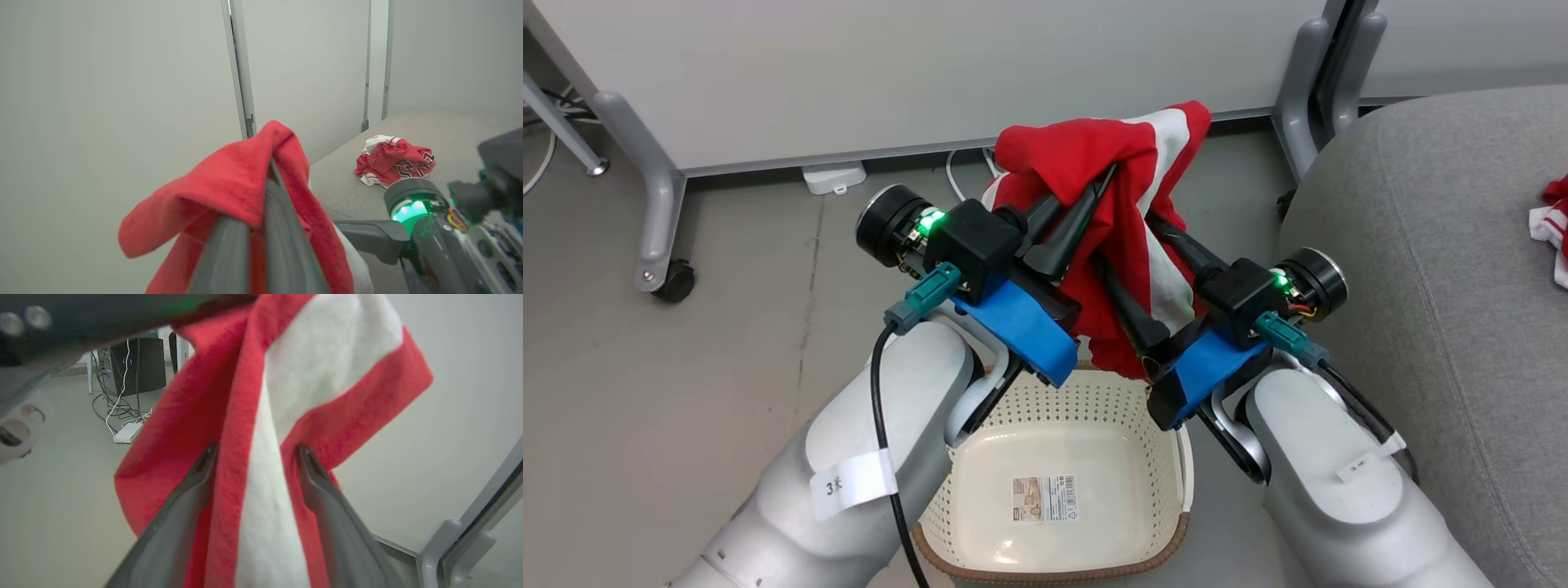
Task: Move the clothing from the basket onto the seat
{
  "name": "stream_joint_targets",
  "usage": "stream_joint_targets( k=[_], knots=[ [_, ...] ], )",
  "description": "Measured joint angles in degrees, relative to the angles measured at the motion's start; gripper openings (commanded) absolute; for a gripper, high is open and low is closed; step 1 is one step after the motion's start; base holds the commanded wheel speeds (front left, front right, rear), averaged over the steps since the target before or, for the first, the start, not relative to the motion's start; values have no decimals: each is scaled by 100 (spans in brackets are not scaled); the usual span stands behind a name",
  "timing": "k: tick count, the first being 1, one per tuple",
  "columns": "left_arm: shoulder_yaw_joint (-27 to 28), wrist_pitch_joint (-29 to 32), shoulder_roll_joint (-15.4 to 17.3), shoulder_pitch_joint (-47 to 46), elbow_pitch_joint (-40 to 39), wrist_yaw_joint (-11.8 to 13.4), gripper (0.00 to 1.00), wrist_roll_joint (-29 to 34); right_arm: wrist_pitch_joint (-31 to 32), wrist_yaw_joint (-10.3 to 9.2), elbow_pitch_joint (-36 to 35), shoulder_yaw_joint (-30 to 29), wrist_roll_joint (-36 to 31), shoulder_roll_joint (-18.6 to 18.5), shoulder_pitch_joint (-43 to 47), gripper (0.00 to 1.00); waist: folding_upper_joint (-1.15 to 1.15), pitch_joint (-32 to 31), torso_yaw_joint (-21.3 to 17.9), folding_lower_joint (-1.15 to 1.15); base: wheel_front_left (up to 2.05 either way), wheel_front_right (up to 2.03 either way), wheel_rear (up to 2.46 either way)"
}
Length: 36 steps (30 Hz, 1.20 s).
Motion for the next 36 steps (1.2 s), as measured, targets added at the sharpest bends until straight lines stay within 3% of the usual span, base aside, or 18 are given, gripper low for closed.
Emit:
stream_joint_targets(
  k=[36],
  knots=[
    [-2,0,-10,40,15,-31,0,40,-1,0,103,126,441,10,-120,0,0,27,-49,-1,0,0,0]
  ],
)
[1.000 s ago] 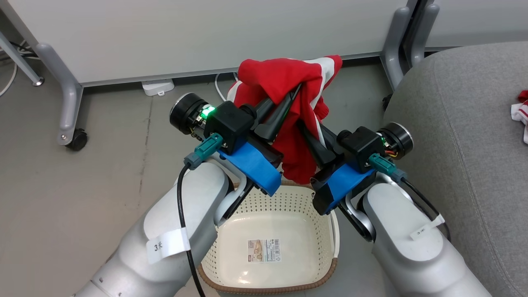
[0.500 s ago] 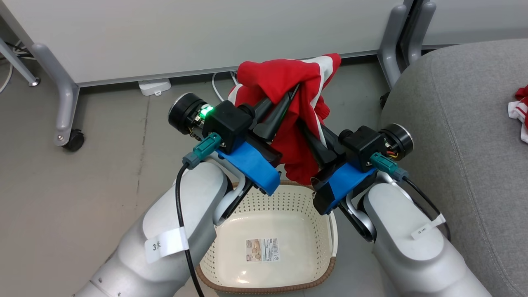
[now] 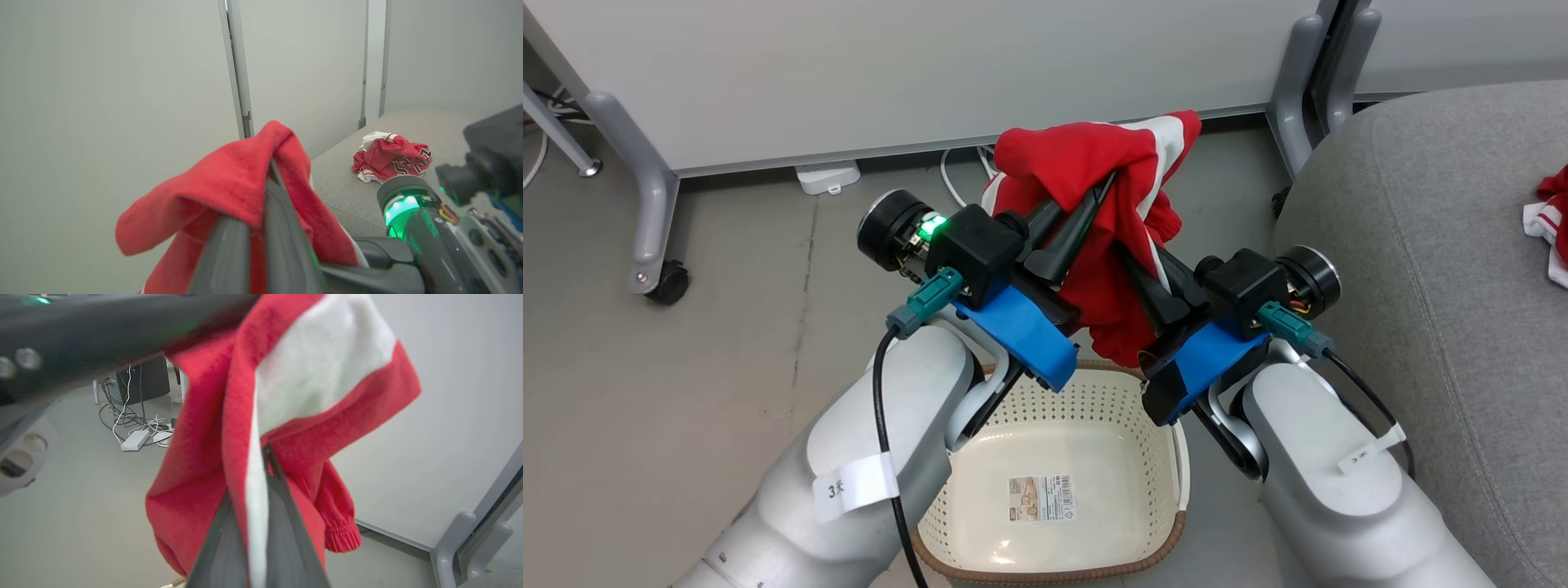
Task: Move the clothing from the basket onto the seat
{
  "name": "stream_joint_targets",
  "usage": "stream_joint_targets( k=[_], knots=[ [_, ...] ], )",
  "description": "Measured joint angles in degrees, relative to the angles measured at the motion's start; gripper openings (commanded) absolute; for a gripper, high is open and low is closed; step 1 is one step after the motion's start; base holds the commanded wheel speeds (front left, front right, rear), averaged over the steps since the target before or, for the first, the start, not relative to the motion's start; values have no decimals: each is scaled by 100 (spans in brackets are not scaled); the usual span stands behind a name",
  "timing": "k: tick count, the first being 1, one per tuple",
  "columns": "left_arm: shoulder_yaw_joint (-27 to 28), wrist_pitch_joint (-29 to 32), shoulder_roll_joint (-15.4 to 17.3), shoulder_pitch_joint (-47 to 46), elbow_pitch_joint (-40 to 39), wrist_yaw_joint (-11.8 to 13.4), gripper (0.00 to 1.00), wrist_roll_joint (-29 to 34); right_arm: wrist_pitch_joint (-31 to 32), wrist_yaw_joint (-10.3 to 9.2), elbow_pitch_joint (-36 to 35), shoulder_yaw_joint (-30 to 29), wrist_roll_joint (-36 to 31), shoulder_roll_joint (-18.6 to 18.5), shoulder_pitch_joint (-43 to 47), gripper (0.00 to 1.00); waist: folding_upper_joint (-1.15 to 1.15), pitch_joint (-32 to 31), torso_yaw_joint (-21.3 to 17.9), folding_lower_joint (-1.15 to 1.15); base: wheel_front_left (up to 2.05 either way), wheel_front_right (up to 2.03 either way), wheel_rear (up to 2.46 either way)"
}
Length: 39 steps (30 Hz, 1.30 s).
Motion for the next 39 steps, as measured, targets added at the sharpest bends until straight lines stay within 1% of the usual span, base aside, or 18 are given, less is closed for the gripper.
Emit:
stream_joint_targets(
  k=[3,4,5,18,25,32,39],
  knots=[
    [3,-1,-2,3,41,0,0,-13,1,0,-3,-1,10,0,2,0,0,-1,-2,0,0,0,0],
    [3,-1,-3,11,89,0,32,-30,0,0,-5,-2,11,0,3,0,0,-2,-3,0,0,0,0],
    [9,-1,-2,26,103,-1,100,-34,1,0,-7,-7,14,0,4,0,0,0,-4,0,0,0,0],
    [52,-1,14,27,137,-1,100,1,1,0,-119,-242,16,1,6,0,0,64,-35,0,0,0,0],
    [144,-1,60,29,112,-1,100,86,1,0,-229,-468,3,4,29,0,0,136,-142,0,0,0,0],
    [146,-2,129,68,69,-1,100,154,1,0,-455,-783,-131,7,152,0,0,280,-415,0,0,0,0],
    [103,-2,210,89,64,0,100,211,1,0,-786,-1233,-266,-1,335,0,0,454,-866,0,0,0,0]
  ],
)
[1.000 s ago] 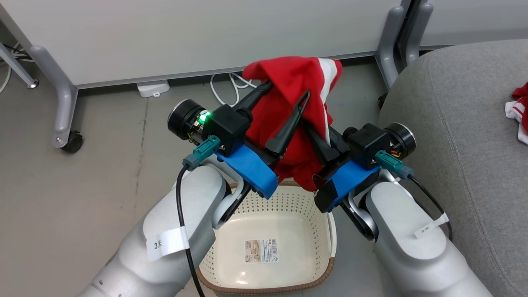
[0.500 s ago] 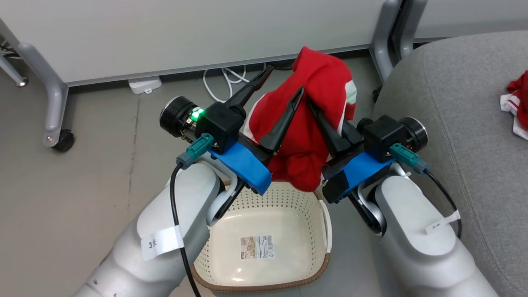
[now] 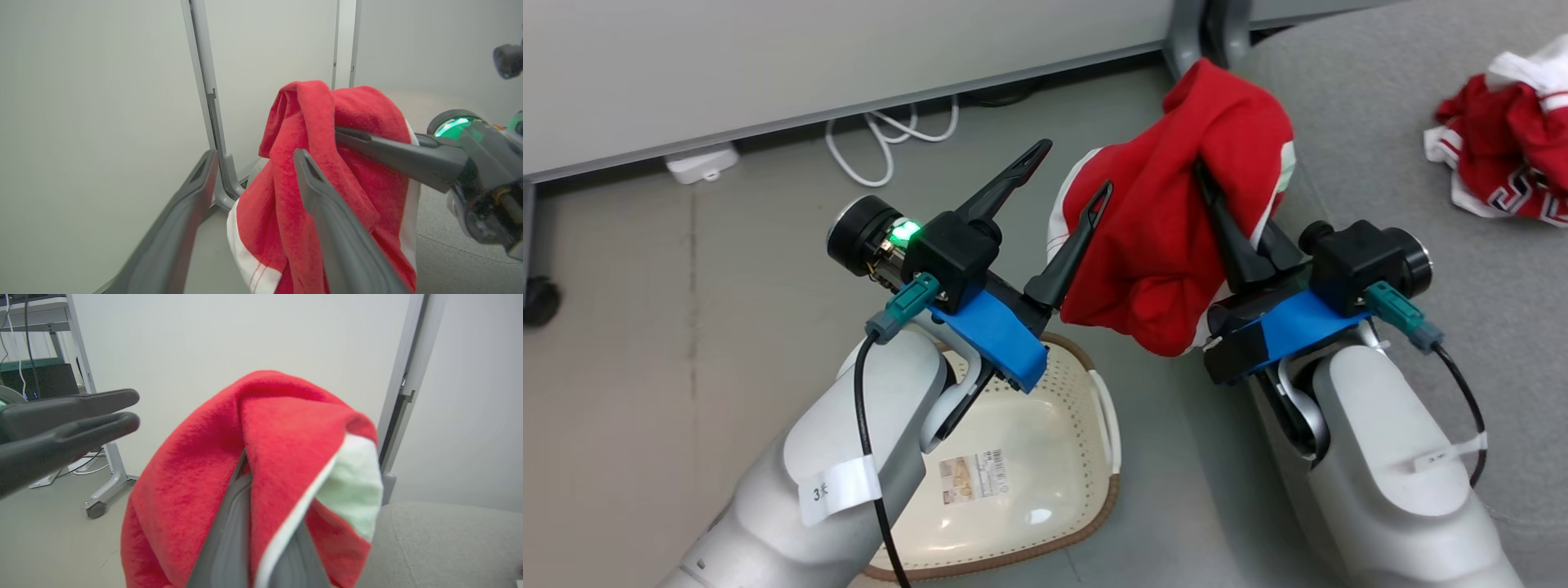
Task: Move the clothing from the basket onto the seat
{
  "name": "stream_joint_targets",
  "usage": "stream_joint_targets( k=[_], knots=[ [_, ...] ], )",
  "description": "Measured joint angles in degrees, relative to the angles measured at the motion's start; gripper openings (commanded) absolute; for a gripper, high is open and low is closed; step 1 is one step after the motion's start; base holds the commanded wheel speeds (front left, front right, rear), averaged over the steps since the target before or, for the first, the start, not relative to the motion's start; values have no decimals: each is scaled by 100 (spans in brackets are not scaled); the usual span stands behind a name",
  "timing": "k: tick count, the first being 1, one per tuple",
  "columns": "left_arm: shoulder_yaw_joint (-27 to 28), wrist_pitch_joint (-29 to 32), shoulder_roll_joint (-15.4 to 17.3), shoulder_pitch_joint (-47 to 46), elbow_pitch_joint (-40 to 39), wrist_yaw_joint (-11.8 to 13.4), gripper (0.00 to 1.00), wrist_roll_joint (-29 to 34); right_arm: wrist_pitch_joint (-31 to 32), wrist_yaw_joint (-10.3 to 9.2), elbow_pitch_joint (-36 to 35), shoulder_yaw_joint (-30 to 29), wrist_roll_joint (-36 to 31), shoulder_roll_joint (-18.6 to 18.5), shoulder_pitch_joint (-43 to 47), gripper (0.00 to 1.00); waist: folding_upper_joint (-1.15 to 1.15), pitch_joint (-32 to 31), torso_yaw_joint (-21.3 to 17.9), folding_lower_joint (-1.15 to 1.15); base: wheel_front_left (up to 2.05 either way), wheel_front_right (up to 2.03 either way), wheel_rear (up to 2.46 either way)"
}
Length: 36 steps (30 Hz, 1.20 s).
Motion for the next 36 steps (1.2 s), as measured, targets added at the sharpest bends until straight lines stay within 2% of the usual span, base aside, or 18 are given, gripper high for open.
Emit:
stream_joint_targets(
  k=[12,20,27,36],
  knots=[
    [-293,1,60,26,12,0,100,42,0,0,-698,-846,-88,-33,558,0,0,221,-846,0,0,0,0],
    [-476,2,70,41,29,-1,100,23,1,0,-1063,-1298,-68,-44,1103,0,0,324,-1221,0,0,0,0],
    [-561,3,87,55,44,-1,100,-13,0,0,-1235,-1414,-2,-14,1440,0,0,326,-1414,0,0,0,0],
    [-633,3,88,55,37,0,100,-56,0,0,-1327,-1467,218,-2,1517,0,0,350,-1406,0,0,0,0]
  ],
)
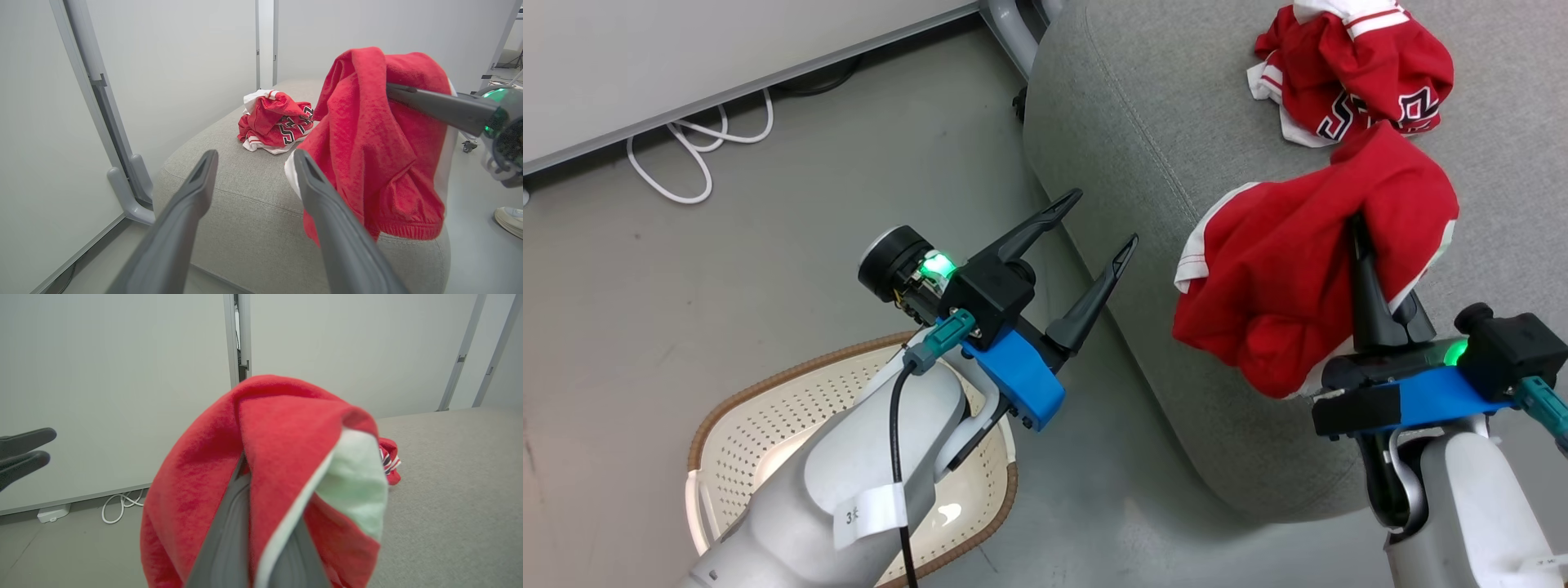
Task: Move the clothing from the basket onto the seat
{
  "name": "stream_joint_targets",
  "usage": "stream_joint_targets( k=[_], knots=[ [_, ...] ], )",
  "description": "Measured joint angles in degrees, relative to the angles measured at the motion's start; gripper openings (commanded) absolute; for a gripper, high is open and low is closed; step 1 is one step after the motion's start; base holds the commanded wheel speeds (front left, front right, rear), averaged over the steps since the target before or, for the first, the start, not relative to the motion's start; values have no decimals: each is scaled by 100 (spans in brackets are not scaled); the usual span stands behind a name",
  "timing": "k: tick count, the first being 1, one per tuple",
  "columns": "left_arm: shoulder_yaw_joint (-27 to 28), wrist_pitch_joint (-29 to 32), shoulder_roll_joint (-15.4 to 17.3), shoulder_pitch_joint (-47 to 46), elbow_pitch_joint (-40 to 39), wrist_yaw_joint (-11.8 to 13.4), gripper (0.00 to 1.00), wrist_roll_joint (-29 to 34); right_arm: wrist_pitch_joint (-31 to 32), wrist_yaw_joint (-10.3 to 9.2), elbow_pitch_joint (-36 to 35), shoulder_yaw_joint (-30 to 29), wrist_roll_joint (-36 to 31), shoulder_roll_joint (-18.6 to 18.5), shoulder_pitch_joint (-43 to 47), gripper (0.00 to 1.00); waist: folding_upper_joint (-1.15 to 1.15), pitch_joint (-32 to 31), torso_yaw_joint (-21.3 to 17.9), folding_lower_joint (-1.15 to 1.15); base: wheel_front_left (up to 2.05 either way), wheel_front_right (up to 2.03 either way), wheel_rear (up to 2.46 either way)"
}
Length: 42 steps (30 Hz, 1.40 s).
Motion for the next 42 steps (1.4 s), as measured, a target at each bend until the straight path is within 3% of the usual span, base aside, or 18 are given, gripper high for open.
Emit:
stream_joint_targets(
  k=[13,24,32,37,42],
  knots=[
    [-11,175,224,-282,-323,83,100,109,0,0,-298,-303,-347,-170,-1558,0,0,571,40,0,0,0,0],
    [10,491,508,-813,-782,134,100,294,-1,0,-208,-1645,-424,-1191,-3584,0,0,1708,174,0,0,0,0],
    [38,617,667,-1133,-1111,183,100,415,-1,0,646,-2323,-378,-2089,-4271,0,0,2491,250,1,0,0,0],
    [42,639,768,-1181,-1240,204,100,444,-1,0,1445,-2318,-511,-2173,-4236,0,0,2783,317,1,0,0,0],
    [45,667,829,-1193,-1324,241,100,450,0,0,2005,-2224,-606,-1889,-4128,0,0,2916,373,1,0,0,0]
  ],
)
